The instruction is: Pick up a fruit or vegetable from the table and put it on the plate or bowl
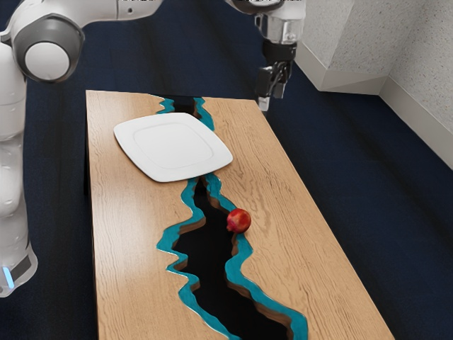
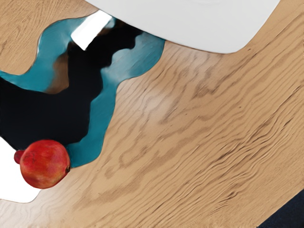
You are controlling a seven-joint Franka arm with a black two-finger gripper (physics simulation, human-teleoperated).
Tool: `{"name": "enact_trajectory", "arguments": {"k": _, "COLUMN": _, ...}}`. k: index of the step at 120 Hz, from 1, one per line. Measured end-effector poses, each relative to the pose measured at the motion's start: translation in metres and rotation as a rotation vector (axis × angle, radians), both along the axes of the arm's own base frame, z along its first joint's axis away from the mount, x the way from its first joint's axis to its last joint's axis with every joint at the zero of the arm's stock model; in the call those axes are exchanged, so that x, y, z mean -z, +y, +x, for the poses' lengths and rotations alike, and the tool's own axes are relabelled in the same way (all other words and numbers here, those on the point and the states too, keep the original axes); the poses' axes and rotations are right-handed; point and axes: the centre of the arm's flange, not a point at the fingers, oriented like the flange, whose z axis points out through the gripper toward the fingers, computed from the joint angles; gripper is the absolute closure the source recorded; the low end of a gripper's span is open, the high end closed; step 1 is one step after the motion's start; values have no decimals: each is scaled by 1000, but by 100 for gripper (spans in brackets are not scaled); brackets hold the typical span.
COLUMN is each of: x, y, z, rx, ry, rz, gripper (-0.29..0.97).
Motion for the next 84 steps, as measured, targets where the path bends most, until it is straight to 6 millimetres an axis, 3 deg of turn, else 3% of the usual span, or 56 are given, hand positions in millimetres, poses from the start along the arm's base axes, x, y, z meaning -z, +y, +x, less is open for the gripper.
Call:
{"name": "enact_trajectory", "arguments": {"k": 10, "x": -4, "y": -27, "z": -2, "rx": 40, "ry": -3, "rz": 18, "gripper": 0}}
{"name": "enact_trajectory", "arguments": {"k": 21, "x": -6, "y": -43, "z": -5, "rx": 75, "ry": -7, "rz": 25, "gripper": 0}}
{"name": "enact_trajectory", "arguments": {"k": 40, "x": -15, "y": -44, "z": -10, "rx": 207, "ry": -38, "rz": 29, "gripper": 0}}
{"name": "enact_trajectory", "arguments": {"k": 50, "x": 15, "y": -46, "z": 5, "rx": 403, "ry": -18, "rz": 34, "gripper": 1}}
{"name": "enact_trajectory", "arguments": {"k": 62, "x": 53, "y": -89, "z": 6, "rx": 770, "ry": -34, "rz": 82, "gripper": 1}}
{"name": "enact_trajectory", "arguments": {"k": 72, "x": 62, "y": -121, "z": -15, "rx": 1068, "ry": -74, "rz": 177, "gripper": 1}}
{"name": "enact_trajectory", "arguments": {"k": 78, "x": 78, "y": -133, "z": -45, "rx": 1241, "ry": -61, "rz": 255, "gripper": 1}}
{"name": "enact_trajectory", "arguments": {"k": 84, "x": 97, "y": -130, "z": -62, "rx": 1374, "ry": -56, "rz": 315, "gripper": 2}}
